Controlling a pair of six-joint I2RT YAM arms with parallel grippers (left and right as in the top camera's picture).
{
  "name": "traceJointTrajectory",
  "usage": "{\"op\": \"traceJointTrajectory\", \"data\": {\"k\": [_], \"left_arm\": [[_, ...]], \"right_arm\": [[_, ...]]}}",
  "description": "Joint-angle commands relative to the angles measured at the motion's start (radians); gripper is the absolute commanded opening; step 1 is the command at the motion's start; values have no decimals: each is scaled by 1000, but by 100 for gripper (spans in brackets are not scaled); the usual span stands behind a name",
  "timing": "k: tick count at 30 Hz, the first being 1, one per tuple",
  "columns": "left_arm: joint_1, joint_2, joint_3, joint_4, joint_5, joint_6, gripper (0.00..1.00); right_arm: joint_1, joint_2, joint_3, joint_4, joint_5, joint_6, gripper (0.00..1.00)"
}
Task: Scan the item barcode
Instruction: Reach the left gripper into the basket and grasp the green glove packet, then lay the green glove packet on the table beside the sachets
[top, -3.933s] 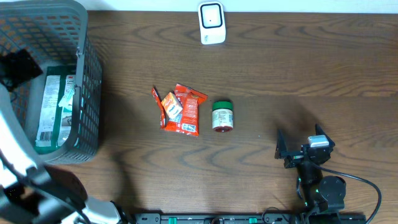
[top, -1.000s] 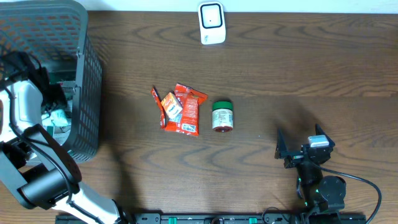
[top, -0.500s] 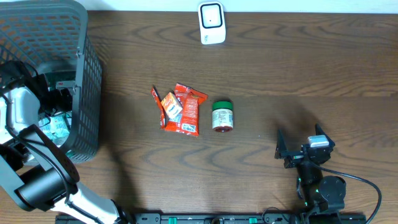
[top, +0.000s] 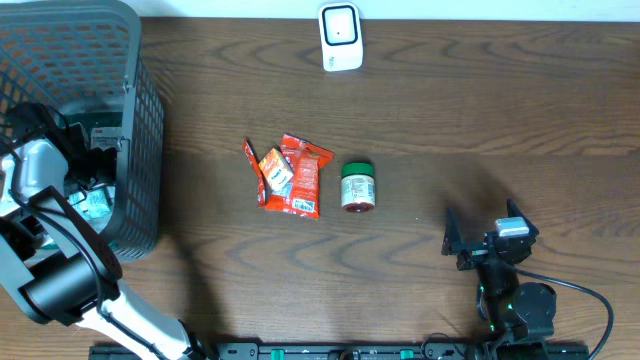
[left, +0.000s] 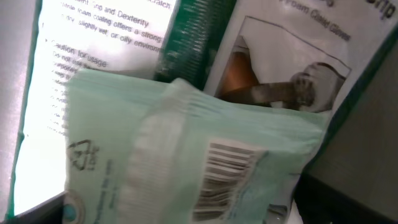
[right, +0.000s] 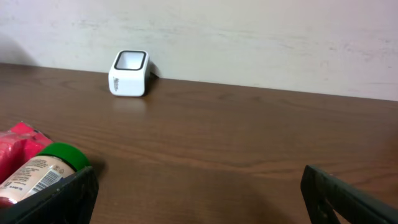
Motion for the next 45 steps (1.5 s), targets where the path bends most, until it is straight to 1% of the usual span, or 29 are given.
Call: {"op": "traceJointTrajectory", "data": {"k": [1,2,4,6,8,9,10,13,17,20,23,25,30,33,36,39,42,45], "left_arm": [[-2,112,-52,-1,-16,14,71],[-2,112,-52,-1,-27,14,60],[-1,112,-52,1,-27,10,49],[-2,111,-48,2,-19,8,41],[-2,92,-23,-9,-19,-35,21],[-2,80,-17,-12,-16,-35,13],[-2,56,-7,-14,-16,-35,8],[-2,-11,7,-16,-16,-48,7],[-2,-191,12,19,-17,-69,7],[-2,-281,12,29,-17,-70,7],[-2,-359,13,39,-17,-95,7],[-2,-407,13,62,-17,-107,7],[-2,-592,15,166,-16,-152,7],[-26,-739,15,239,-16,-174,7],[-104,-890,15,272,-16,-175,7],[-208,-989,15,255,-16,-226,7],[-368,-1063,15,192,-16,-264,7],[-511,-1075,14,108,-18,-295,7]], "right_arm": [[8,-5,-1,-3,-1,14,99],[8,-5,-1,-3,-1,14,99],[8,-5,-1,-3,-1,14,99],[8,-5,-1,-3,-1,14,99],[8,-5,-1,-3,-2,14,99],[8,-5,-1,-3,-1,14,99],[8,-5,-1,-3,-1,14,99],[8,-5,-1,-3,-1,14,99],[8,-5,-1,-3,-1,14,99],[8,-5,-1,-3,-1,14,99],[8,-5,-1,-3,-1,13,99],[8,-5,-1,-3,-1,14,99],[8,-5,-1,-3,-2,14,99],[8,-5,-1,-3,-1,14,99],[8,-5,-1,-3,-1,14,99],[8,-5,-1,-3,-1,14,99],[8,-5,-1,-3,-1,14,99],[8,-5,-1,-3,-1,14,99]]}}
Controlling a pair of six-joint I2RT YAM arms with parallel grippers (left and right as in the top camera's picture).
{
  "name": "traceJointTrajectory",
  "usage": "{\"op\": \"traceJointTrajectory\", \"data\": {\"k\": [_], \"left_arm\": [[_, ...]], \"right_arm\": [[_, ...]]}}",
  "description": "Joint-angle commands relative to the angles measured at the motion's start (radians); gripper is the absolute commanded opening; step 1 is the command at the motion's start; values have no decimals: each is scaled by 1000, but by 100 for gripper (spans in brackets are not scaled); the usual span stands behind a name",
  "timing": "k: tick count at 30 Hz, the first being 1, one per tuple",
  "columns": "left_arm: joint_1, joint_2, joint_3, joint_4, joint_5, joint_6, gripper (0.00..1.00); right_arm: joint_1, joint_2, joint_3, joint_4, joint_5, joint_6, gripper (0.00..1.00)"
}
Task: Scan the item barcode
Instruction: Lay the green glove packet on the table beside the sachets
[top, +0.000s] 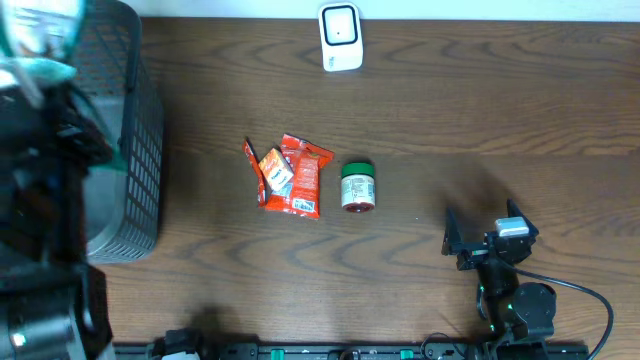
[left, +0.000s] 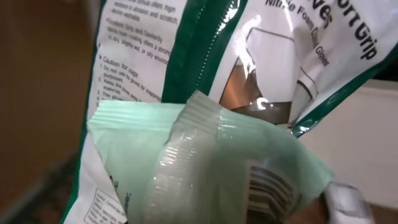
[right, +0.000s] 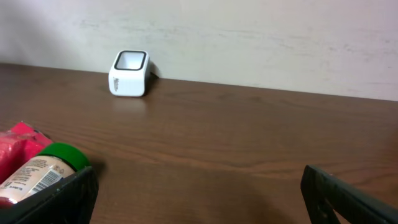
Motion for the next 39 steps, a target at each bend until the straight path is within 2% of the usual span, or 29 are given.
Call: {"op": "traceJointTrajectory", "data": {"k": [1,7,12,20,26,27,28,29,30,39], "left_arm": [[-156,11,12,-84,-6,-74,7],[-349,138,4,-298,-16,-232,7],[-444,343,-37,-418,-92,-357,7],[-464,742,-55,-399,-106,-430,7],[-464,948,-55,-373,-77,-430,8],[-464,967,-55,-367,-76,-430,17],[-464,976,-55,-366,-76,-430,34],[-464,979,-55,-366,-71,-429,62],[-464,976,-53,-366,-52,-420,69],[-459,790,-26,-367,-10,-396,80]], "right_arm": [[8,-5,-1,-3,-1,13,99],[8,-5,-1,-3,-1,14,99],[8,-5,-1,-3,-1,14,99],[8,-5,-1,-3,-1,13,99],[8,-5,-1,-3,-1,14,99],[8,-5,-1,-3,-1,14,99],[8,-5,-1,-3,-1,14,99],[8,-5,-1,-3,-2,14,99],[8,-5,-1,-3,-2,14,99],[8,-5,-1,-3,-1,14,99]]}}
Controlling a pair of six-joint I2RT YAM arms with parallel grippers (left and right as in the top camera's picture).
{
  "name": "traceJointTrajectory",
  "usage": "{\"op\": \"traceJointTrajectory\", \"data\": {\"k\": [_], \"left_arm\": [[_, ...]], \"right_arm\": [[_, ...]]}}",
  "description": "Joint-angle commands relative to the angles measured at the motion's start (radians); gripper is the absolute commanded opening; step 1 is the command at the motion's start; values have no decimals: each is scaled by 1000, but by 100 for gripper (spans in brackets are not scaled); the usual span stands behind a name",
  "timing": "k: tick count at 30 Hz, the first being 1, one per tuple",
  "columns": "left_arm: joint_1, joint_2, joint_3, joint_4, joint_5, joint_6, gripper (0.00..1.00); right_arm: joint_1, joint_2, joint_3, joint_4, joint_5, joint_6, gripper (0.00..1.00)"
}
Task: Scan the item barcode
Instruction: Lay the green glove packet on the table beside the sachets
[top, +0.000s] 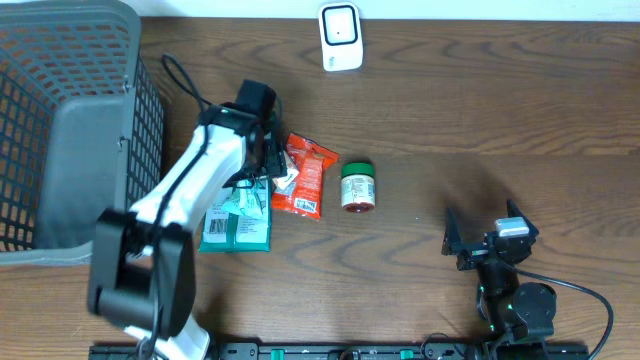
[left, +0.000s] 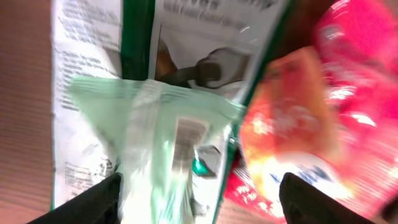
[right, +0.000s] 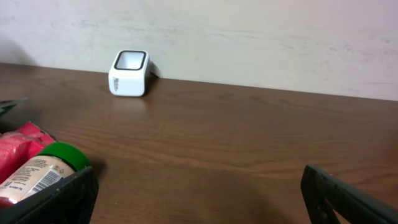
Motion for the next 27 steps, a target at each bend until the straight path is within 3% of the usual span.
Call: {"op": "traceJointTrajectory", "data": {"k": [1,2,3,4,5,7,15,20,27], "left_arm": [[6,-139,31,-3,11,14,80],[7,-173,31,-6,11,13,80],[7,-190,31,-11,11,14,73],[7,-195,31,-22,10,14,61],[7,-195,28,-47,5,23,31],[7,-183,11,-56,-12,24,12],[8,-47,-101,17,-72,24,11],[8,43,-101,24,-13,26,11],[52,-96,-55,24,11,62,17]], "right_arm": [[8,-5,-1,-3,-1,14,99],[8,-5,-1,-3,-1,13,99],[8,-5,-1,-3,-1,14,99],[8,-5,-1,-3,-1,14,99],[8,-5,-1,-3,-1,14,99],[8,-5,-1,-3,-1,14,99],[8,-5,-1,-3,-2,13,99],[8,-5,-1,-3,-1,14,99],[8,-5,-1,-3,-1,14,99]]}}
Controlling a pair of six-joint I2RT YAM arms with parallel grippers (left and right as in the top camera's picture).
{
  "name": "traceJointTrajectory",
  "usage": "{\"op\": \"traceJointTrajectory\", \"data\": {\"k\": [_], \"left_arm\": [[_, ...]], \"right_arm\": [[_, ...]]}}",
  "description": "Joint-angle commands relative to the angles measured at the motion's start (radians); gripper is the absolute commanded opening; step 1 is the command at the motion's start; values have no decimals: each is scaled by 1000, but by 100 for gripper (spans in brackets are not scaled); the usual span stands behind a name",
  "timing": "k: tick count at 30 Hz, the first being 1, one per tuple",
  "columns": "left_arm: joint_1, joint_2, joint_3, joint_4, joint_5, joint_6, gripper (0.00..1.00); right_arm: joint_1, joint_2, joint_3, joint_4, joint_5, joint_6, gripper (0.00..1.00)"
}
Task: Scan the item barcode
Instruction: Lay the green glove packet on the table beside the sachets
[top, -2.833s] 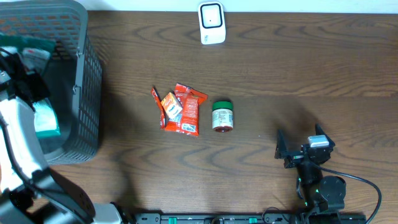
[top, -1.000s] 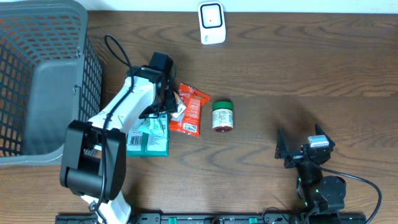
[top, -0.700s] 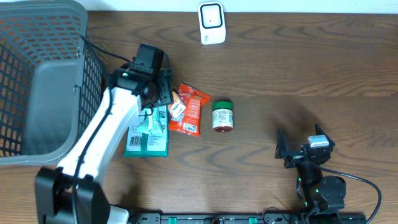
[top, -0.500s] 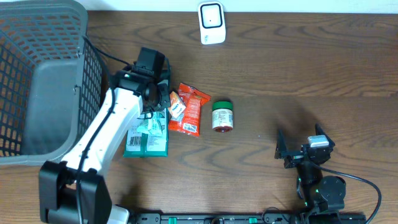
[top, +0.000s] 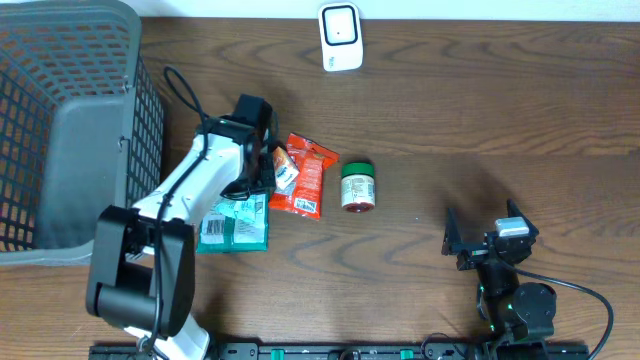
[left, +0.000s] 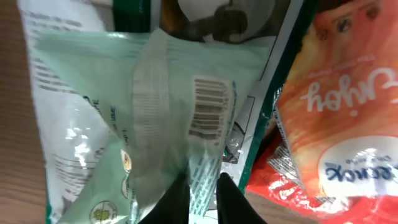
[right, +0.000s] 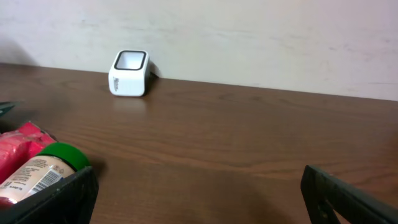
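A pale green packet (left: 155, 118) with a barcode (left: 208, 109) lies on top of a white-and-green glove package (left: 68, 124), left of the red and orange snack packs (top: 300, 175). My left gripper (left: 202, 193) is low over them, shut on the green packet's near edge; in the overhead view the left gripper (top: 258, 168) stands between the packages (top: 232, 228) and the snacks. The white scanner (top: 341, 37) sits at the table's far edge. My right gripper (right: 199, 199) rests open at the front right, holding nothing.
A grey mesh basket (top: 60, 120) fills the left side. A green-lidded jar (top: 357, 186) lies right of the snack packs. The right arm (top: 495, 250) stays near the front edge of the brown table (top: 480, 120).
My left gripper was open above the packets lying on the table; now its fingers are shut on the pale green packet's edge, closer to it. The right arm has not moved.
My left gripper was down in the basket with the green packet and glove package close before it. Then it was high up with both. Later both lay on the table beside the snacks under my open gripper, which now pinches the green packet.
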Motion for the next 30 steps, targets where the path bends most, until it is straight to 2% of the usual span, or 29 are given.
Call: {"op": "traceJointTrajectory", "data": {"k": [1,8,12,17,24,29,30], "left_arm": [[43,-116,37,-2,8,17,21],[58,-127,-29,16,6,16,22],[58,-117,-109,90,5,16,21],[58,-104,-200,173,-130,17,21],[58,-121,-243,217,-126,17,22],[58,-256,-187,204,-111,21,51],[58,-322,-178,204,-111,20,68]], "right_arm": [[8,-5,-1,-3,-1,14,99],[8,-5,-1,-3,-1,13,99],[8,-5,-1,-3,-2,14,99],[8,-5,-1,-3,-1,14,99],[8,-5,-1,-3,-1,14,99],[8,-5,-1,-3,-2,14,99],[8,-5,-1,-3,-2,14,99]]}}
